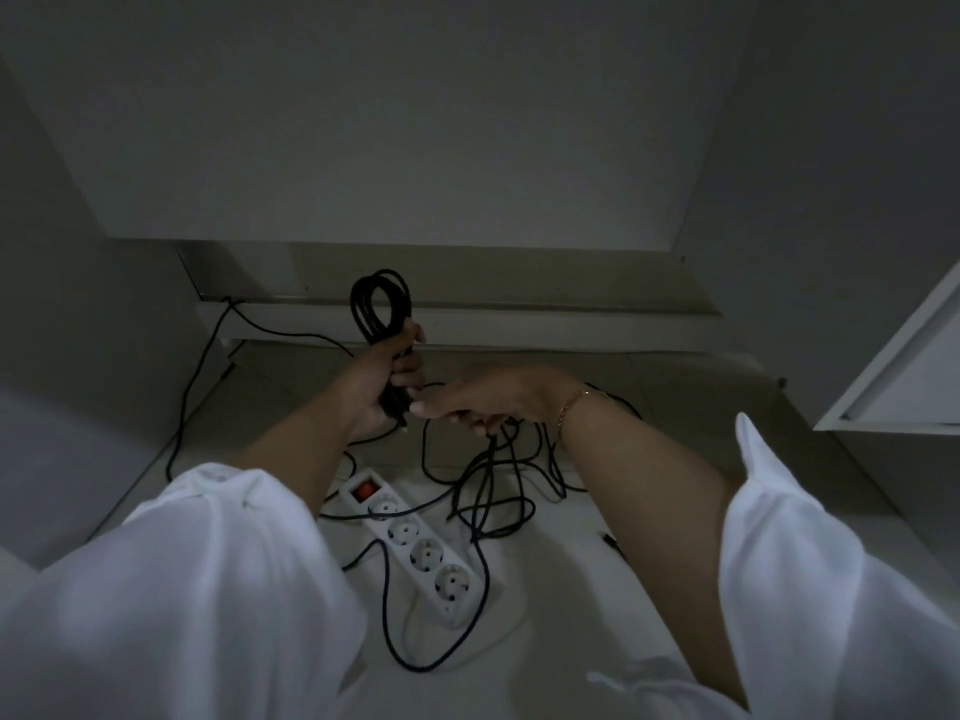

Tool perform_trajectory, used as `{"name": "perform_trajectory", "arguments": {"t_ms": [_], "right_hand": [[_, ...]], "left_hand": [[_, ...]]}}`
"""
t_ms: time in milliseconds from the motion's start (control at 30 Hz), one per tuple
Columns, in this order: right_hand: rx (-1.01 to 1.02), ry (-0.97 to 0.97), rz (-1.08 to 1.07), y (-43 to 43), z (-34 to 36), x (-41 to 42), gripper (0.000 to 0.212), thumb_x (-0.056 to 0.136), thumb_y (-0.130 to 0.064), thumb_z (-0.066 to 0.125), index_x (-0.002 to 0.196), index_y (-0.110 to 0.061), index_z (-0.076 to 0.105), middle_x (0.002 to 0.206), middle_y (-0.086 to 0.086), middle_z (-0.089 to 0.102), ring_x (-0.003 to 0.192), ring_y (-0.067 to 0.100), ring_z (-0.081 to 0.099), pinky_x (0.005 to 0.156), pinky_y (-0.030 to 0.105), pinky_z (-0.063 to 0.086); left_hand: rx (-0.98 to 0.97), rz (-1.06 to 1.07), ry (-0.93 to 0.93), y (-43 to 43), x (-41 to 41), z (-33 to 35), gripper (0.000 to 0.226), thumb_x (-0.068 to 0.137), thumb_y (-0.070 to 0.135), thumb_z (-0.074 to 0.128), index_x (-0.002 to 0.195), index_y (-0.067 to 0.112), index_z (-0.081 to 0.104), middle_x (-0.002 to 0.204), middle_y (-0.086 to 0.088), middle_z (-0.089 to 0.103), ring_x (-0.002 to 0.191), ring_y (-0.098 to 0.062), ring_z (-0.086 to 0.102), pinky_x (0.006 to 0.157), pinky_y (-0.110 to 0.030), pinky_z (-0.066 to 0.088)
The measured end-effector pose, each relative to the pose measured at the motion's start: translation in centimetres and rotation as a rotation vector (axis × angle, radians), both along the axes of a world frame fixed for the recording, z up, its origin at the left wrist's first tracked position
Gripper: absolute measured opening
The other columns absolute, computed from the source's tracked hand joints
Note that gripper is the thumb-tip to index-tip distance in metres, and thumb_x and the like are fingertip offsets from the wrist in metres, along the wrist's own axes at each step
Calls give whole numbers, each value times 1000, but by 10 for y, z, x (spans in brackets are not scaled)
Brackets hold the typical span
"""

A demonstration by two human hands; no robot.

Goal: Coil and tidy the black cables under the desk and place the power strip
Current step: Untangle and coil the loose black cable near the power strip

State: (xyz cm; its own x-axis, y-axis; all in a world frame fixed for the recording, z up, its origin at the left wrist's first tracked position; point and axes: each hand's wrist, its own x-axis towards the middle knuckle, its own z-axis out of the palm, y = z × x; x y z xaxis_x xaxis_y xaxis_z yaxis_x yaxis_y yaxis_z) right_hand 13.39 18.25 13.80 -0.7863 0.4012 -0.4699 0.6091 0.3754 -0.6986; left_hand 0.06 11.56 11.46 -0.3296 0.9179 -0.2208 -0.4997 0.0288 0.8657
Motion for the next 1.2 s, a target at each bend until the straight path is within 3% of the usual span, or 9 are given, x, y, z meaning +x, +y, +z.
{"name": "perform_trajectory", "arguments": {"t_ms": [167, 333, 467, 567, 733, 833, 900, 1033, 1200], "right_hand": [[4, -40, 106, 2, 5, -4, 36, 83, -25, 69, 59, -20, 42, 59, -4, 38, 54, 8, 34, 51, 19, 26], [27, 10, 0, 19, -1, 16, 31, 85, -24, 66, 62, -19, 44, 65, -7, 40, 59, 7, 36, 54, 17, 29], [-38, 226, -180, 27, -3, 29, 18, 83, -21, 67, 81, -11, 52, 58, -1, 40, 54, 9, 38, 55, 15, 37], [-104, 395, -317, 26, 0, 27, 11, 87, -15, 63, 82, -8, 56, 60, 0, 43, 53, 9, 40, 43, 11, 37], [-33, 583, -419, 17, 3, 9, 12, 87, -17, 63, 76, -14, 58, 60, -3, 44, 48, 6, 38, 46, 15, 30], [25, 655, -490, 16, 4, 0, 14, 87, -19, 64, 76, -14, 57, 66, -7, 50, 41, -5, 44, 40, 5, 29], [33, 684, -522, 15, 4, -3, 16, 86, -19, 65, 74, -15, 55, 71, -6, 53, 53, 0, 45, 42, 5, 31], [57, 708, -562, 16, 2, -7, 16, 84, -20, 67, 75, -13, 56, 90, 5, 58, 85, 15, 52, 62, 17, 36], [94, 717, -575, 14, 4, -11, 15, 83, -17, 68, 81, -8, 56, 82, -1, 57, 81, 12, 52, 62, 19, 38]], "left_hand": [[-179, -220, 245, -5, -10, 6, 26, 100, 31, 39, 78, 18, 46, 37, 11, 24, 28, -1, 19, 36, -12, 17], [-355, -251, 487, -19, -23, 1, 24, 99, 30, 42, 79, 17, 46, 40, 10, 26, 30, -2, 20, 35, -14, 17], [-458, -244, 604, -26, -30, -5, 27, 96, 34, 47, 74, 19, 47, 42, 9, 28, 34, -5, 21, 38, -17, 18], [-459, -241, 588, -23, -27, -7, 27, 96, 36, 48, 75, 19, 48, 41, 10, 29, 33, -4, 23, 36, -16, 19], [-426, -221, 482, -8, -11, -8, 34, 98, 33, 42, 69, 17, 40, 34, 8, 28, 27, -3, 21, 33, -12, 20], [-378, -204, 408, -5, -3, -7, 37, 98, 39, 39, 68, 17, 41, 35, 8, 26, 27, -4, 20, 35, -14, 21], [-327, -200, 347, -4, 0, -4, 41, 95, 48, 40, 67, 18, 42, 38, 8, 25, 28, -5, 21, 36, -15, 23], [-260, -251, 300, -7, 5, 2, 51, 86, 64, 43, 59, 21, 38, 40, 8, 24, 32, -5, 21, 38, -17, 25], [-266, -297, 420, -5, 10, 0, 24, 94, 31, 52, 72, 22, 46, 42, 10, 27, 35, -3, 22, 41, -18, 23]]}}
